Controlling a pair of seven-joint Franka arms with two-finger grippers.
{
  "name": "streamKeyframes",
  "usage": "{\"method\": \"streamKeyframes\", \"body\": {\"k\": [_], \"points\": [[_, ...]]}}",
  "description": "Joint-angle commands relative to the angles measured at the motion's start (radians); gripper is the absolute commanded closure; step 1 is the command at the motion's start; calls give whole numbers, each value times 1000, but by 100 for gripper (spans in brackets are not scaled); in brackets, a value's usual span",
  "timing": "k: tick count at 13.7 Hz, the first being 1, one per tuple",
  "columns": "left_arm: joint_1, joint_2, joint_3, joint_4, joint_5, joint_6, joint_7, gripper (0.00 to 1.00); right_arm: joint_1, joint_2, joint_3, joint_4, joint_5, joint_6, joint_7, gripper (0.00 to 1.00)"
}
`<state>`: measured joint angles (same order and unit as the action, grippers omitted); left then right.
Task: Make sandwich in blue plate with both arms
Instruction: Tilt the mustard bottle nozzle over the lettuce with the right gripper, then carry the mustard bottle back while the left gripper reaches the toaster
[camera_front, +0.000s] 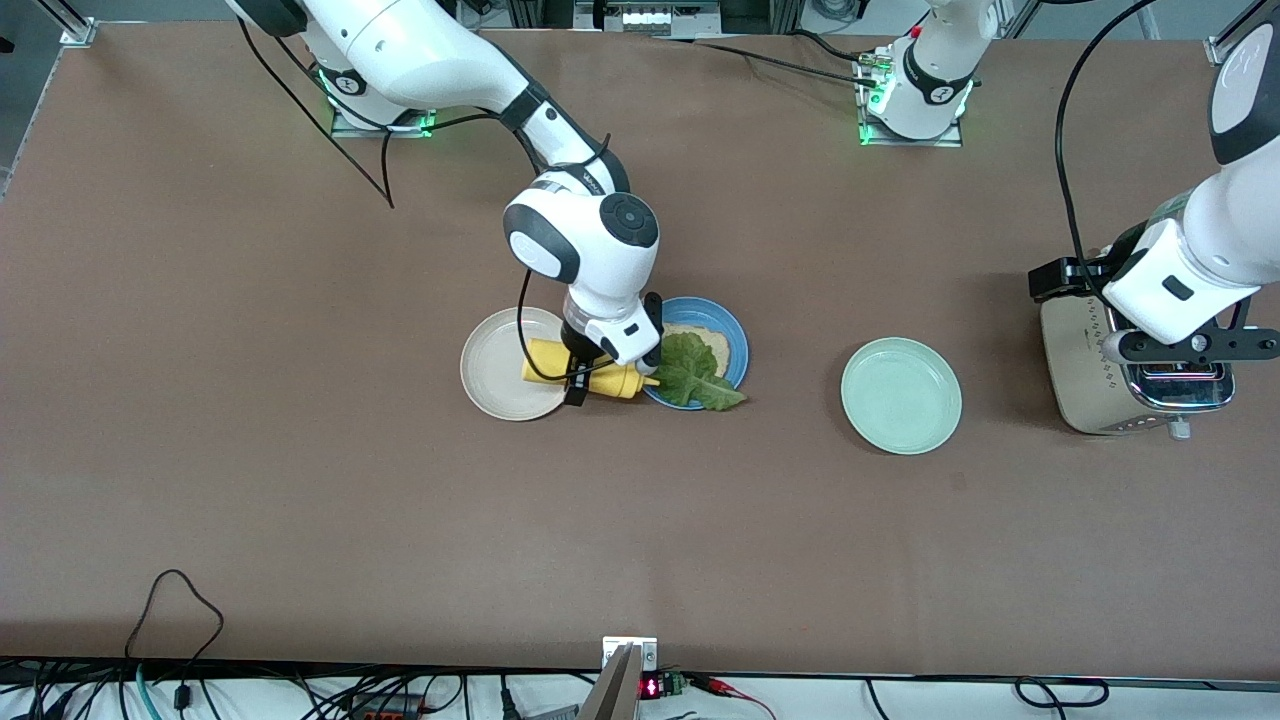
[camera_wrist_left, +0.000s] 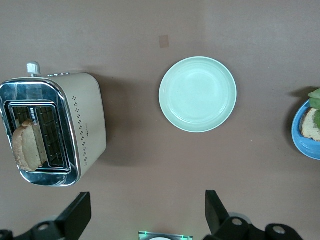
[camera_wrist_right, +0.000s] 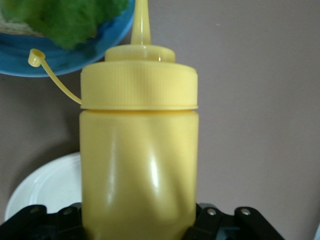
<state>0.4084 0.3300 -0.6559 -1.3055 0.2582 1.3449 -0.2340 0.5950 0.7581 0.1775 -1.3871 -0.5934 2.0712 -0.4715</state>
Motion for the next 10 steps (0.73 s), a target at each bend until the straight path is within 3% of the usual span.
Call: {"method": "streamKeyframes", "body": {"k": [1, 7, 10], "points": [[12, -32, -1, -29, -7, 4, -7, 0, -67, -66, 8, -1, 23, -31, -44, 81], [18, -31, 1, -29, -10, -1, -4, 0, -256, -197, 19, -7, 432, -49, -405, 81], [21, -32, 1, -29, -16, -24, -13, 0, -395, -206, 19, -7, 712, -74, -687, 81]]}}
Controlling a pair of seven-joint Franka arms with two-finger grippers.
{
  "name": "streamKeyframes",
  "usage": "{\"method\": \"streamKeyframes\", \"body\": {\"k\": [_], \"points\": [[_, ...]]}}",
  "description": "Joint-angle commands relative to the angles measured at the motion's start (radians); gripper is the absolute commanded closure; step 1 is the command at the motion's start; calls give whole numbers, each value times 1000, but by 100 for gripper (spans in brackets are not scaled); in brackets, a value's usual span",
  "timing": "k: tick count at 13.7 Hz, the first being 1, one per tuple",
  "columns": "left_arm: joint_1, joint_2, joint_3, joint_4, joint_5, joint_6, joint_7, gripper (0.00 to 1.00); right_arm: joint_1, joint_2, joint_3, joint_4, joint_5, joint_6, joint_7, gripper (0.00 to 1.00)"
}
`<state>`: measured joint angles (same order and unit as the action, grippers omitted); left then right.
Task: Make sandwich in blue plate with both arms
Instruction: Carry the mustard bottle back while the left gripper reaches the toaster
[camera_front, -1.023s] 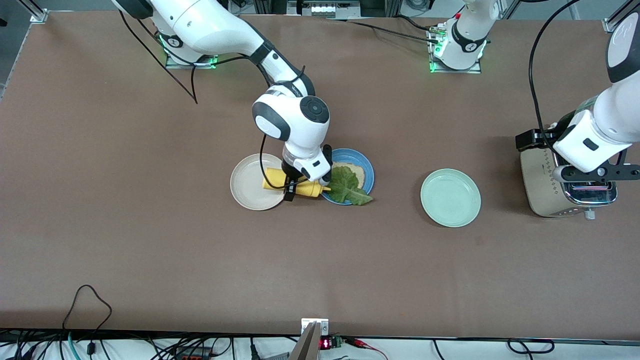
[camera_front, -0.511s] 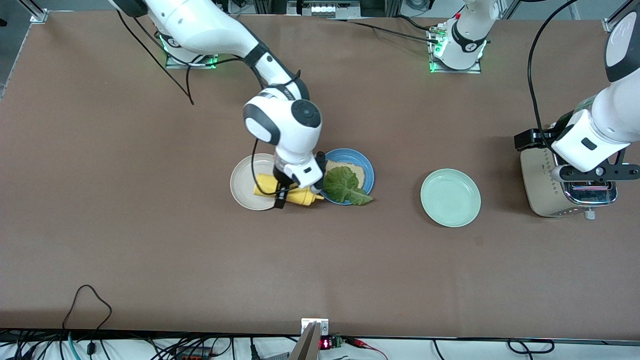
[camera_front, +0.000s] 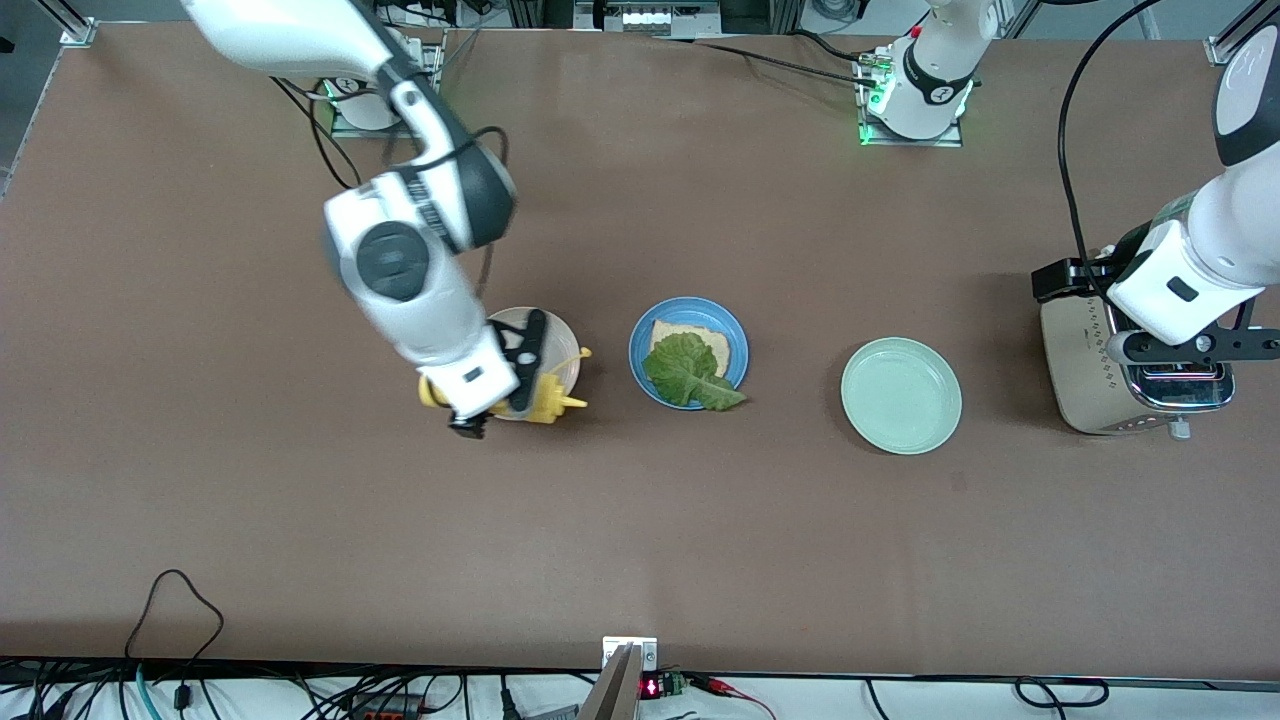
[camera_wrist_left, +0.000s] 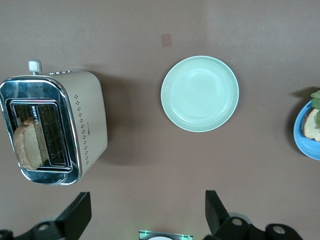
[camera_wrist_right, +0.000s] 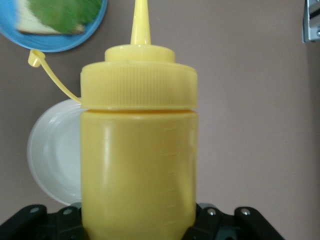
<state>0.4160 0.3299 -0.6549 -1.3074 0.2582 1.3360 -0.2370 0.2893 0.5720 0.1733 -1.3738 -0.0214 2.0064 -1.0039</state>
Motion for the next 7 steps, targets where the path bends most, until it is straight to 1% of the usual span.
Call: {"method": "streamKeyframes", "body": {"k": [1, 2, 4, 6, 7], "points": [[14, -32, 0, -26, -16, -38, -10, 0, -132, -20, 23, -22, 229, -12, -245, 81], [14, -34, 0, -27, -16, -64, -12, 0, -175, -17, 23, -31, 311, -14, -316, 81], [20, -28, 12, -32, -14, -101, -5, 0, -267, -3, 22, -54, 513, -35, -474, 81], [68, 3, 14, -45, 1, -97, 1, 0, -344, 37, 22, -57, 679, -90, -620, 81], [104, 20, 15, -49, 15, -92, 2, 0, -381, 61, 22, -57, 748, -122, -686, 80]]}}
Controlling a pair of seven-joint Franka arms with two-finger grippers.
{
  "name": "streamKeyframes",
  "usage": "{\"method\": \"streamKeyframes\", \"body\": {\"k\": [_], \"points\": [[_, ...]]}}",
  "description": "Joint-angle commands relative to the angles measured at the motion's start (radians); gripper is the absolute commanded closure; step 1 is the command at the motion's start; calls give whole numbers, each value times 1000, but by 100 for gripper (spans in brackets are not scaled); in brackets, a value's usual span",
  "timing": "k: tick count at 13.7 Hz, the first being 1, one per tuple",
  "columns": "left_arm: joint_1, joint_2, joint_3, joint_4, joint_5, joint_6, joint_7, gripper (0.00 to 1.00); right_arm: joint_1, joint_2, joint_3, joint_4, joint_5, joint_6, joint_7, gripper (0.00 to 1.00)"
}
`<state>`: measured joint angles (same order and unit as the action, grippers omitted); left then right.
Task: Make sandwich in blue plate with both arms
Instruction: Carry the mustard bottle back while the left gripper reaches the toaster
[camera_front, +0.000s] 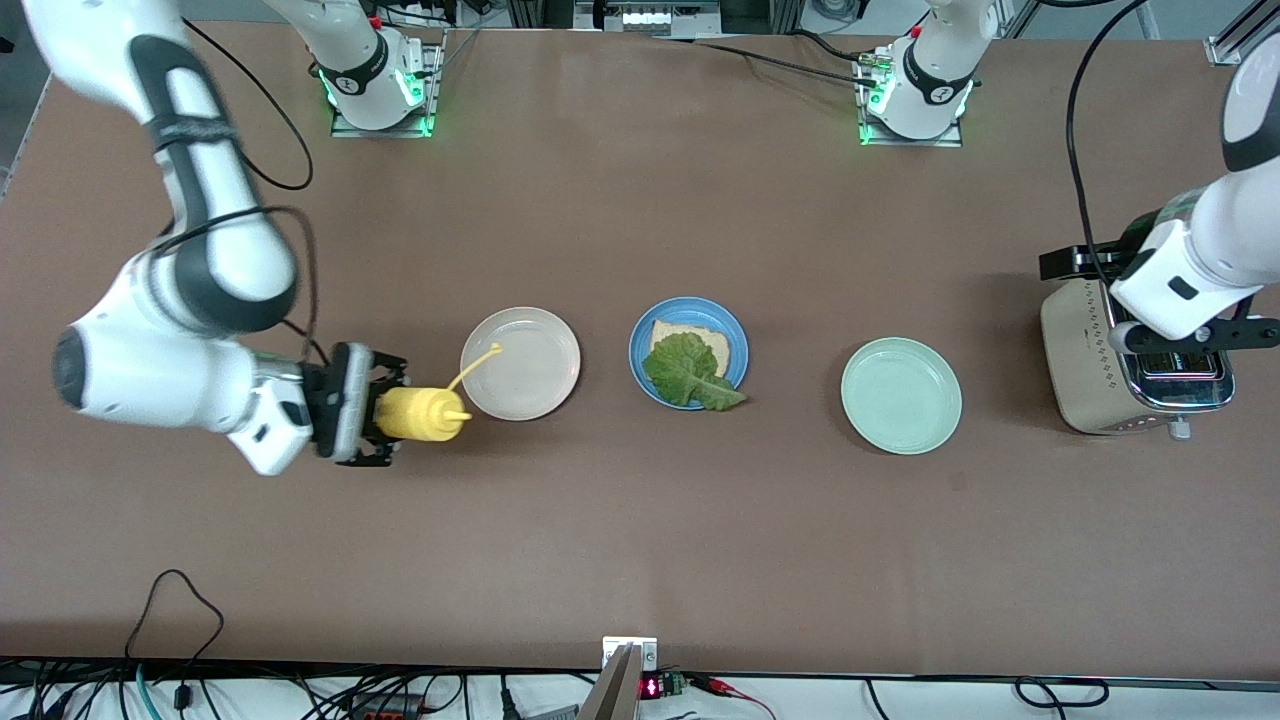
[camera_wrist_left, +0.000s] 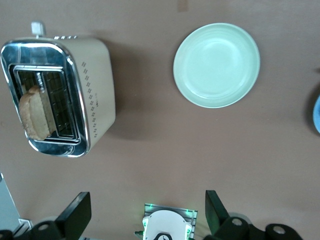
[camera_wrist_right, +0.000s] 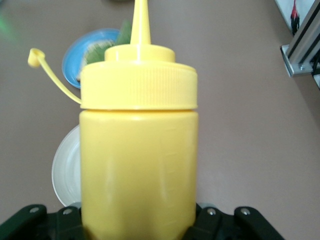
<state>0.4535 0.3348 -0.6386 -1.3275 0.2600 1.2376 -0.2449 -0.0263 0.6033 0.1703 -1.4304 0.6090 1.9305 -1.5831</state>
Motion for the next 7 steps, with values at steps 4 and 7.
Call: {"method": "streamKeyframes", "body": {"k": [4, 7], "points": [[226, 40, -3, -140, 90, 181, 119, 0, -193, 127, 25, -1, 313, -189, -308, 78], [316, 26, -4, -232, 146, 305, 211, 0, -257, 217, 25, -2, 412, -268, -476, 78]]}}
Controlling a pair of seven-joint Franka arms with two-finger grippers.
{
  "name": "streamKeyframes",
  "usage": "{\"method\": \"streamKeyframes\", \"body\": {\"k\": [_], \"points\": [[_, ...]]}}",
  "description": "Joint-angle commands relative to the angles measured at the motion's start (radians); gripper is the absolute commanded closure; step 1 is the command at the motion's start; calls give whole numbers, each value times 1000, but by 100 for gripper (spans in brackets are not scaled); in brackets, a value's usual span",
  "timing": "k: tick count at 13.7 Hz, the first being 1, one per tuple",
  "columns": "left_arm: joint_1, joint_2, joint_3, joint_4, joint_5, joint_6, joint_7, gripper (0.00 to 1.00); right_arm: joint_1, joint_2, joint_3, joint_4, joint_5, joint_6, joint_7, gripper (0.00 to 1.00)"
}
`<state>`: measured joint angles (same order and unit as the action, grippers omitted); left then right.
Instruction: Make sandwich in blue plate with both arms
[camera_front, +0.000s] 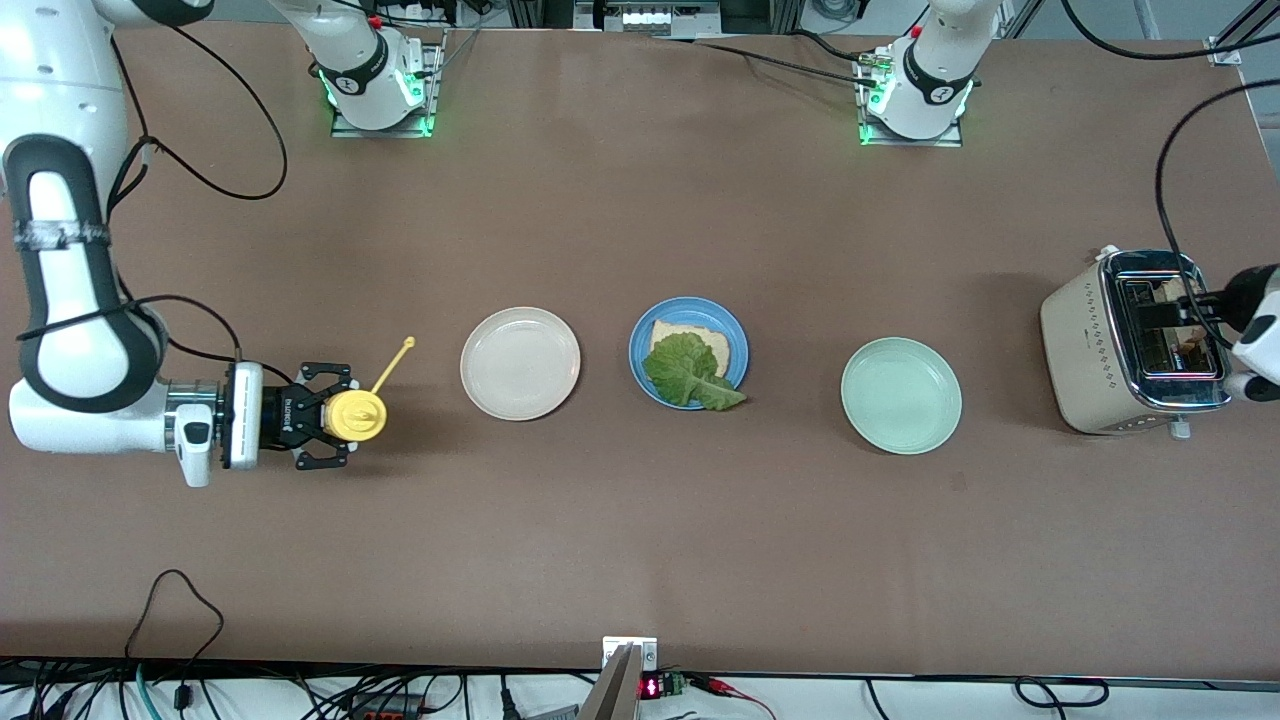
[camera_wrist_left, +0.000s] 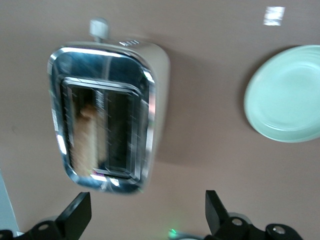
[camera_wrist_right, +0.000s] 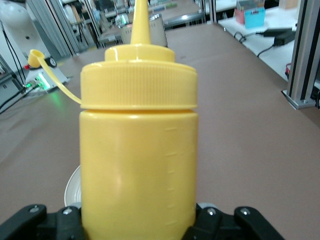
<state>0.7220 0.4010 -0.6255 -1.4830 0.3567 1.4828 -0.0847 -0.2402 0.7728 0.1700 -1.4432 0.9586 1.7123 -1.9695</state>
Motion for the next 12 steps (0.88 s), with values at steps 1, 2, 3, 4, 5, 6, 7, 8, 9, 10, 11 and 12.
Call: {"method": "streamKeyframes", "body": {"k": [1, 2, 3, 4, 5, 6, 7, 8, 9, 10, 11, 12], "points": [[77, -50, -20, -110, 74, 100, 71, 0, -62, 77, 25, 10, 81, -62, -144, 78], [111, -63, -25, -156, 76, 149, 104, 1, -76, 103, 25, 10, 98, -78, -178, 78], [134, -94, -26, -222, 76, 218, 115, 1, -96, 130, 25, 10, 118, -103, -213, 78], [149, -131, -25, -293, 76, 288, 115, 1, -109, 157, 25, 10, 133, -124, -245, 78], [166, -177, -25, -375, 76, 374, 117, 1, -122, 177, 25, 10, 146, -140, -267, 78], [198, -207, -26, -435, 76, 443, 120, 1, -135, 201, 25, 10, 147, -151, -285, 78], [220, -215, -26, -468, 76, 488, 135, 2, -146, 220, 25, 10, 155, -157, -298, 78], [229, -214, -26, -476, 76, 519, 157, 5, -149, 233, 25, 12, 172, -164, -314, 78], [240, -211, -26, -480, 76, 539, 171, 7, -159, 247, 23, 12, 181, -169, -333, 78], [246, -211, -28, -500, 76, 547, 172, 14, -165, 259, 23, 10, 181, -175, -344, 76], [255, -211, -28, -513, 74, 550, 172, 24, -169, 272, 25, 10, 183, -177, -350, 75], [260, -208, -28, -514, 74, 550, 172, 33, -177, 281, 23, 12, 183, -178, -350, 72]]}}
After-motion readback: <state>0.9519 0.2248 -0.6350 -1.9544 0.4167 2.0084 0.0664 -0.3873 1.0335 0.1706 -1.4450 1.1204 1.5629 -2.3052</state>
